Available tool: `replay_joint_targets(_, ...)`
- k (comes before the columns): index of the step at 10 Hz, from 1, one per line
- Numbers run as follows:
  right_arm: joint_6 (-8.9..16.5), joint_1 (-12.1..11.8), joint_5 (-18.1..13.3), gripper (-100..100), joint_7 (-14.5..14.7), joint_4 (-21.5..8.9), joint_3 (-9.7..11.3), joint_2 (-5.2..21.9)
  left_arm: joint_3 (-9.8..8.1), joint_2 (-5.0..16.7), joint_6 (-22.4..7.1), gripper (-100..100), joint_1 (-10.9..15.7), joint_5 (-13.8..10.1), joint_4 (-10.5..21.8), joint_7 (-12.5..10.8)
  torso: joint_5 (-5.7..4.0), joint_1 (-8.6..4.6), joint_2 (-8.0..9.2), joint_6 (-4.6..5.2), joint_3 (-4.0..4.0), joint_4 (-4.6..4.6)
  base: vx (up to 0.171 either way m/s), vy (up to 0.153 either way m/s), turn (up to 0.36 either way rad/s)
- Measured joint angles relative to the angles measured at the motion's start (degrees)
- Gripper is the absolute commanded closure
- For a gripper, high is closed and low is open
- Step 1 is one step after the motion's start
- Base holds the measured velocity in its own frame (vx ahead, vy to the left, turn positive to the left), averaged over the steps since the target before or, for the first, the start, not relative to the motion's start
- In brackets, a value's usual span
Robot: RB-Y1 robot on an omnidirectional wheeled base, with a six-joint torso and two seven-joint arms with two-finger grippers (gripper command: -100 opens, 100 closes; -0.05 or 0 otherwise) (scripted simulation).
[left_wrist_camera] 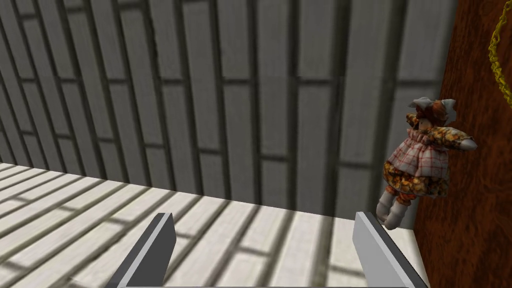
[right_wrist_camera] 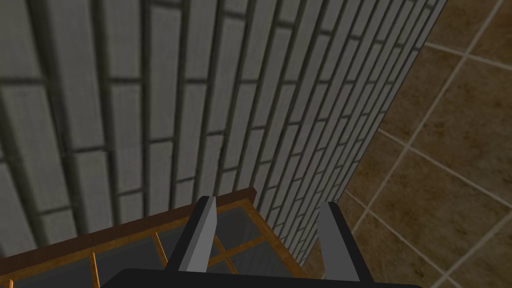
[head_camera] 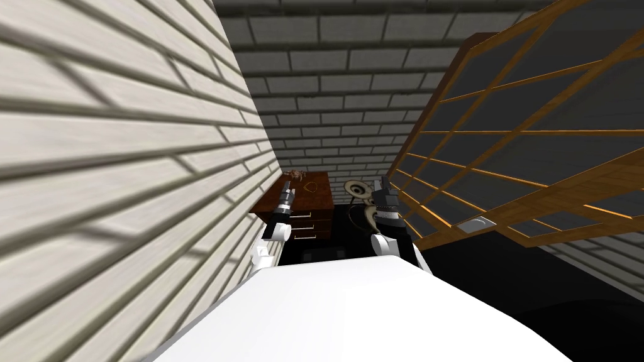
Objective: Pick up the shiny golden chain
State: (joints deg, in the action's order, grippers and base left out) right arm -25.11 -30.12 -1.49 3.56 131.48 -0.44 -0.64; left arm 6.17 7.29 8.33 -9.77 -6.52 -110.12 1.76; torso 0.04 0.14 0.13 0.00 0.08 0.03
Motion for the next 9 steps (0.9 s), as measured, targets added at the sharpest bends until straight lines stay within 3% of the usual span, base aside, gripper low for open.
replay_joint_targets(3,0.00,0.00,0.00,0,0.00,0.00,0.00,0.00,0.27,1.76,-4.40,-100,4.95,-0.50,4.20,-0.08,0.01,0.07,-0.01,-0.01,-0.01,-0.01,-0.033,0.048,-0.004)
replay_joint_targets(7,0.00,0.00,0.00,0,0.00,0.00,0.00,0.00,0.96,2.58,-9.04,-100,11.80,-0.66,11.27,0.33,0.00,0.02,-0.02,0.00,-0.02,-0.01,-0.034,0.042,-0.013)
replay_joint_targets(9,0.00,0.00,0.00,0,0.00,0.00,0.00,0.00,1.12,2.89,-12.73,-100,15.15,-0.75,13.29,0.50,0.00,0.00,-0.04,0.00,-0.02,-0.01,-0.030,0.043,-0.022)
